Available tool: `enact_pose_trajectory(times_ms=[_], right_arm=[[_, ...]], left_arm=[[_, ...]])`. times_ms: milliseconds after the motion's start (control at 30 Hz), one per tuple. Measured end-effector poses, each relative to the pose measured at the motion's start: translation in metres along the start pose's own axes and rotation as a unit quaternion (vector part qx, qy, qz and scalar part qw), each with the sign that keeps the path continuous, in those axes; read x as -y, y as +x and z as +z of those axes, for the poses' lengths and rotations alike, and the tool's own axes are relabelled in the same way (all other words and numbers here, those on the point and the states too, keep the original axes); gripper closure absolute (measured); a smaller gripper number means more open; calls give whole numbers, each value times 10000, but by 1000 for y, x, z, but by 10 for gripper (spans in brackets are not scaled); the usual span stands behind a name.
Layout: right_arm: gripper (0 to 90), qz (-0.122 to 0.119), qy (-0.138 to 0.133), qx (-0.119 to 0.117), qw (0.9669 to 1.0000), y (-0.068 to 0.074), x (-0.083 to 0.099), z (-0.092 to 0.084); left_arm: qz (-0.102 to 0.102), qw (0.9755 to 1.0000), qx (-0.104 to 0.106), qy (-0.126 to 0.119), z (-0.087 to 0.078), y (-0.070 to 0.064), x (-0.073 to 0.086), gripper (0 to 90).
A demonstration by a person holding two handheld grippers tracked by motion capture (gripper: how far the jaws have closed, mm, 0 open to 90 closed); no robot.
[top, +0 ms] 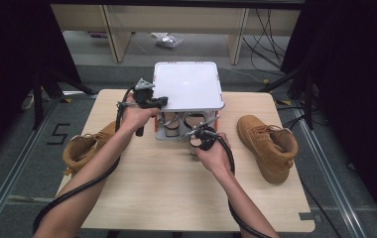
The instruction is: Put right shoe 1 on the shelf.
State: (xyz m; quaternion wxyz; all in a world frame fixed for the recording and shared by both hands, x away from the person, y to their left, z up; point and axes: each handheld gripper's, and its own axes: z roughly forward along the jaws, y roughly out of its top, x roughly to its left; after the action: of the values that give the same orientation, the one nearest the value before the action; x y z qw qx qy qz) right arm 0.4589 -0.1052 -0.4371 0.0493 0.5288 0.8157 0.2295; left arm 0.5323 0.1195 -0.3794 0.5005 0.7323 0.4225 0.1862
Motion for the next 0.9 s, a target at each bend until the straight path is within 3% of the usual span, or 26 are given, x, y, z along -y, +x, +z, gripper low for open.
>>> enact_pose_trajectory(times_ms=[133, 167, 200, 233, 367, 433, 467, 600, 667, 700, 767, 800, 833, 900], right_arm=[[900, 81, -84, 142, 9998, 0, -4, 0], [900, -50, -152, 152, 9998, -2, -5, 1], [900, 121, -99, 156, 9998, 0, -6, 0], [900, 139, -110, 193, 9997, 0, -7, 1], [900, 74, -189, 242, 9995, -2, -11, 2], [900, -85, -323, 281, 9990, -4, -12, 4], [900, 87, -233, 293, 9993, -1, -12, 4], [900, -12, -434, 372, 9984, -2, -14, 7], [900, 156, -341, 400, 9985, 0, -15, 6], [900, 33, -473, 355, 9982, -1, -16, 7], [900, 105, -426, 399, 9982, 0, -18, 7], [900, -9, -501, 384, 9980, -3, -18, 8], [900, 141, -433, 352, 9983, -1, -18, 8], [900, 5, -579, 438, 9974, -4, -20, 10]], left_arm=[[5, 10000, -14, 27, 0, 0, 0, 897], [-5, 10000, 4, 0, 0, 0, 0, 897], [-4, 10000, 1, -2, 0, 0, 0, 897], [-3, 10000, 4, -1, 0, 0, 0, 897], [4, 10000, -10, 27, 0, 0, 0, 897], [-8, 10000, 7, -3, 0, 0, 0, 897], [-23, 10000, 12, -3, 0, 0, 0, 897], [-4, 10000, -4, 30, 0, 0, -1, 897], [-27, 10000, 10, -4, 0, 0, 0, 897], [-25, 10000, 11, -3, 0, 0, 0, 897], [-5, 10000, 13, 2, 0, 0, 0, 897], [7, 10000, 8, 6, 0, 0, 0, 897], [15, 10000, 6, 6, 0, 0, 0, 897], [11, 10000, 10, 9, 0, 0, 0, 897]])
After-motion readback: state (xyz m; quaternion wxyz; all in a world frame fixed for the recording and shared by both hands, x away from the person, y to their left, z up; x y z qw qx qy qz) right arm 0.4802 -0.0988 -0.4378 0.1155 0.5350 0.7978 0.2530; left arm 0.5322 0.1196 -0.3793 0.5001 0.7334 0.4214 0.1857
